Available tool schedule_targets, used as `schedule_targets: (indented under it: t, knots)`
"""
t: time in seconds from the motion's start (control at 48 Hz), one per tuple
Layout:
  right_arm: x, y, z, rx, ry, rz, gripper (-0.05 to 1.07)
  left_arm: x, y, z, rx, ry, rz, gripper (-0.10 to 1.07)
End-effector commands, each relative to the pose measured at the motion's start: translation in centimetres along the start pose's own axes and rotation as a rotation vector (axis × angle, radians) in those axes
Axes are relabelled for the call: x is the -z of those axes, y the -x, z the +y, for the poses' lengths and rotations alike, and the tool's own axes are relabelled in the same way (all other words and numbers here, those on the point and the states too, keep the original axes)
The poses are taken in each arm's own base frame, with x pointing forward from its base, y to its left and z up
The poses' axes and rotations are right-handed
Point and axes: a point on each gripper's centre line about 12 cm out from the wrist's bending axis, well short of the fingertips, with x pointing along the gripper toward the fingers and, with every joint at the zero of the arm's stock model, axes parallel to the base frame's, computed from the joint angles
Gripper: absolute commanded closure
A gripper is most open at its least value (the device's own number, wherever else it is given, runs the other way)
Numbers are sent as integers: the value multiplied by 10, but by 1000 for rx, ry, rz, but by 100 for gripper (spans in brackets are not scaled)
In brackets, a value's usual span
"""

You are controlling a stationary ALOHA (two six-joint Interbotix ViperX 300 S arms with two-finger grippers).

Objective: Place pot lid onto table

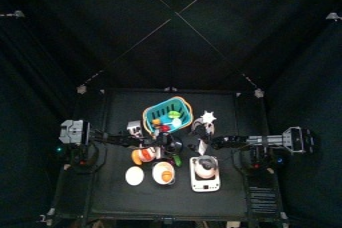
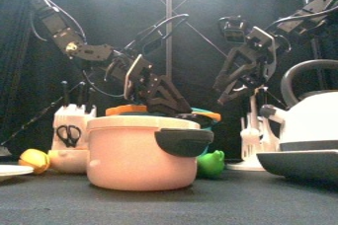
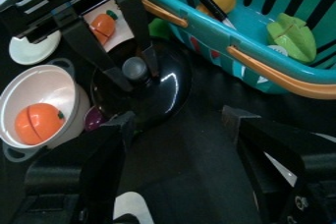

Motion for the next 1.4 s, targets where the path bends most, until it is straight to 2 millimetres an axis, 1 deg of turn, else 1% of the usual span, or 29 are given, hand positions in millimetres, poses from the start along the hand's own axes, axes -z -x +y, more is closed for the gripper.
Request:
schedule_targets:
  t: [0.0,0.125,0.271,0.458,0.646,0.729,0.771,0.979,1.062,1.229,1.375]
  knots:
    - [-6,4,2,-8,-10,-23,2,-9,-1,3,-9,9,-24,40]
    - [-6,3,3,-10,-8,-20,2,-7,-2,3,-8,7,-18,27]
    - [-6,3,3,-8,-8,-19,2,-6,-2,2,-6,7,-12,19]
    - [-5,3,3,-9,-8,-17,2,-6,-2,2,-6,8,-10,18]
    - [-4,3,2,-7,-8,-16,2,-16,4,1,-1,0,-38,19]
    - [-5,3,3,-9,-8,-16,2,-23,13,0,3,-5,-59,19]
    - [-5,3,2,-9,-8,-16,2,-25,22,-1,7,-8,-67,19]
    - [-5,3,4,-13,0,-18,2,-29,63,-7,19,-3,-138,20]
    - [-5,3,4,-13,0,-17,2,-26,76,-12,32,-5,-149,20]
    - [-4,3,4,-13,-6,-15,2,-20,89,-20,58,-18,-146,20]
    - [-4,3,4,-13,-6,-15,2,-19,88,-20,58,-21,-143,20]
